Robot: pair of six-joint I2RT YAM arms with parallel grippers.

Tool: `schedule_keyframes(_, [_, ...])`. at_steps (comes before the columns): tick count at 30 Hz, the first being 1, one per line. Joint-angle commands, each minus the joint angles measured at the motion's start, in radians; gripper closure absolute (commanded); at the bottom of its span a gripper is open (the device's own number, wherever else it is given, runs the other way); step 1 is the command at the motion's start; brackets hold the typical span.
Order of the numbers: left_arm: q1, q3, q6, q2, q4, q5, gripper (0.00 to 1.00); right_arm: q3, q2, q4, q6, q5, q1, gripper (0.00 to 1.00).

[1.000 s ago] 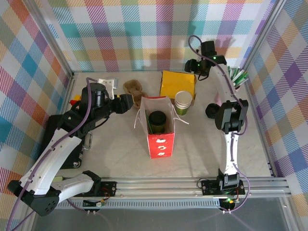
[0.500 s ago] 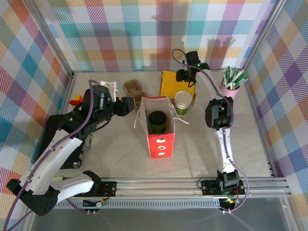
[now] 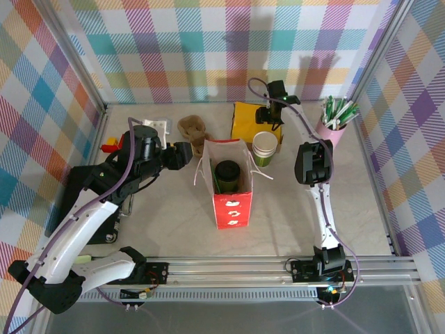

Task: Pack the takeout coffee

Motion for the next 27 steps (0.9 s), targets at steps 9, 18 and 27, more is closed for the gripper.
schedule_keyframes(9, [-0.010, 0.028, 0.003, -0.001, -0.020, -0.009, 0.42, 0.035, 0.057, -0.027, -0.008, 0.017, 0.002, 0.38])
schedule_keyframes(18, [-0.012, 0.044, 0.012, 0.003, -0.022, 0.000, 0.42, 0.032, 0.034, -0.014, 0.000, -0.008, 0.002, 0.57])
schedule_keyframes(27, [-0.015, 0.041, 0.008, -0.012, -0.028, -0.006, 0.43, 0.034, -0.051, 0.028, 0.008, -0.060, 0.002, 0.79])
